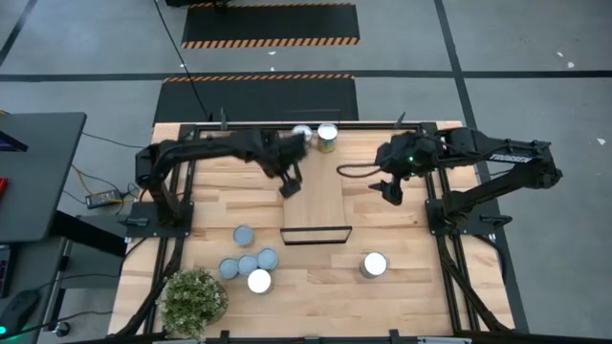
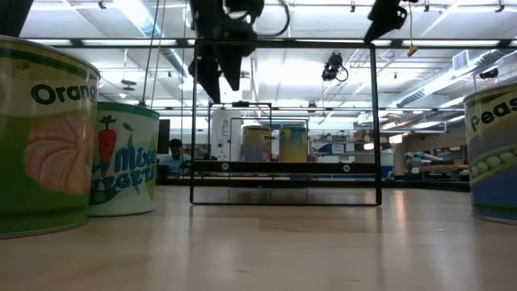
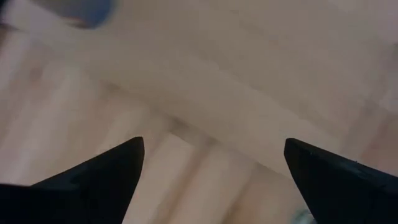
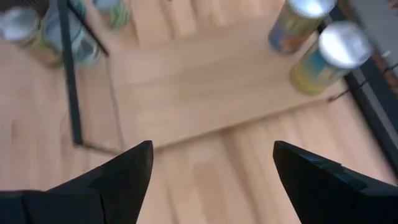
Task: Pick and place cans onto a shelf
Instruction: Put the canned peas on the shelf
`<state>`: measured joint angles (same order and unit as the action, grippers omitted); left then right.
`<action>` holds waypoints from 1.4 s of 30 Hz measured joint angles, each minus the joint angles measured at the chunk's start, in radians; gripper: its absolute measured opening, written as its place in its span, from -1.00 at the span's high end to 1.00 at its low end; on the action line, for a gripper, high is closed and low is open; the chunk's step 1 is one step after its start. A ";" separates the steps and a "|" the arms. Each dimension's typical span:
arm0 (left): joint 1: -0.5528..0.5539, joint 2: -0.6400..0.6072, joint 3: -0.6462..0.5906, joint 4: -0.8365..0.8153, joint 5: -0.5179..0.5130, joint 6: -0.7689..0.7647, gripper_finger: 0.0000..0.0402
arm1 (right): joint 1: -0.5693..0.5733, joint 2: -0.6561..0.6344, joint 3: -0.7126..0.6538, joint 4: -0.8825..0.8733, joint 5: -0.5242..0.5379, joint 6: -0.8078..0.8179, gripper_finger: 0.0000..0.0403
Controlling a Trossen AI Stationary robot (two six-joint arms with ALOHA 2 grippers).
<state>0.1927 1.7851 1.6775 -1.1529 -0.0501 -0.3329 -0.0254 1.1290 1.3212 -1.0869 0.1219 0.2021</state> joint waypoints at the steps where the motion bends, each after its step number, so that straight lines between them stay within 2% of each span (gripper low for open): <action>1: -0.027 0.000 0.000 0.000 0.000 -0.014 -0.96 | 0.013 0.000 0.000 -0.019 -0.007 0.017 -0.68; 5: -0.115 -0.004 0.000 -0.001 -0.050 -0.058 -0.93 | 0.073 0.000 0.000 -0.058 -0.047 0.124 -0.68; 9: -0.166 -0.022 0.000 0.009 -0.153 -0.081 -0.83 | 0.162 -0.002 0.000 -0.054 -0.053 0.227 -0.68; 13: -0.193 -0.057 0.000 0.026 -0.202 -0.054 -0.71 | 0.273 -0.003 0.000 -0.054 0.064 0.376 -0.68; 18: -0.221 -0.123 0.000 0.017 -0.183 0.003 -0.57 | 0.415 -0.001 0.000 -0.037 0.184 0.603 -0.68; 25: -0.326 -0.232 0.001 0.019 -0.174 0.056 -0.44 | 0.577 0.049 0.000 -0.017 0.329 0.809 -0.68; 30: -0.396 -0.261 0.001 0.020 -0.175 0.039 -0.43 | 0.609 0.149 0.000 -0.006 0.324 0.894 -0.68; 35: -0.471 -0.264 0.001 -0.003 -0.174 0.028 -0.42 | 0.614 0.239 0.000 -0.007 0.253 0.996 -0.68; 42: -0.529 -0.264 0.001 -0.066 -0.175 0.030 -0.42 | 0.660 0.342 0.000 -0.026 0.217 1.166 -0.68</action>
<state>-0.3361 1.5211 1.6787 -1.2185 -0.2251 -0.3026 0.6343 1.4706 1.3216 -1.1127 0.3386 1.3677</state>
